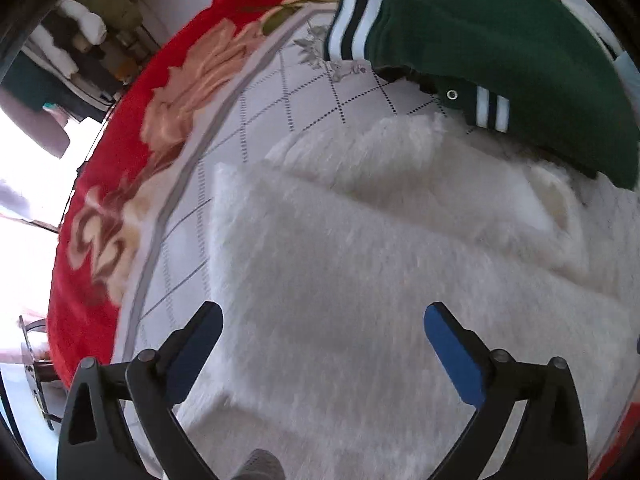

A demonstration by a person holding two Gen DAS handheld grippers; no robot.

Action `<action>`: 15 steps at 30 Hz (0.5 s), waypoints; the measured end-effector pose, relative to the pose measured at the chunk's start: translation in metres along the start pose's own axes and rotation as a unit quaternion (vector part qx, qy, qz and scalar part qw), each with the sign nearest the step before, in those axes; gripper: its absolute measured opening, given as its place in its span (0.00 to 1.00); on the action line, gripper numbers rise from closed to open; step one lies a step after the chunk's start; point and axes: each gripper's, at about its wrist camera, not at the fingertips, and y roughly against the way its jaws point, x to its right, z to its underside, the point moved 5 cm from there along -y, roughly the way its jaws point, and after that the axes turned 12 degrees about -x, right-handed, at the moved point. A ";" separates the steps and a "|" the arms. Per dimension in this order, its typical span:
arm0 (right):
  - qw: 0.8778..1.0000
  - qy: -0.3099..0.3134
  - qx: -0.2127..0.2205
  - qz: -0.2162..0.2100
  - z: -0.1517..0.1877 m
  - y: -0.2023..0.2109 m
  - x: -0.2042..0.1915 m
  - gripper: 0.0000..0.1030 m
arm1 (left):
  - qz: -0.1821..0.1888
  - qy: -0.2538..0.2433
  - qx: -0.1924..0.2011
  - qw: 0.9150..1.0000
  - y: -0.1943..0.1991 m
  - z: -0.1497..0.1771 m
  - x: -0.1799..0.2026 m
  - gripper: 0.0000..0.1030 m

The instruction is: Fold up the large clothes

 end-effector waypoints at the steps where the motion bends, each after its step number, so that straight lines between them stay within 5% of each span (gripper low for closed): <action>1: 1.000 -0.002 -0.004 -0.002 -0.009 -0.007 -0.007 0.42 | -0.006 -0.002 -0.007 1.000 -0.010 -0.008 0.001 1.00; 10: 0.994 -0.071 -0.073 0.036 -0.091 -0.136 -0.036 0.48 | -0.017 -0.012 -0.034 0.999 -0.057 -0.032 0.007 1.00; 15: 0.991 -0.097 -0.078 0.054 -0.099 -0.149 -0.040 0.49 | -0.017 -0.013 -0.036 0.999 -0.062 -0.035 0.011 1.00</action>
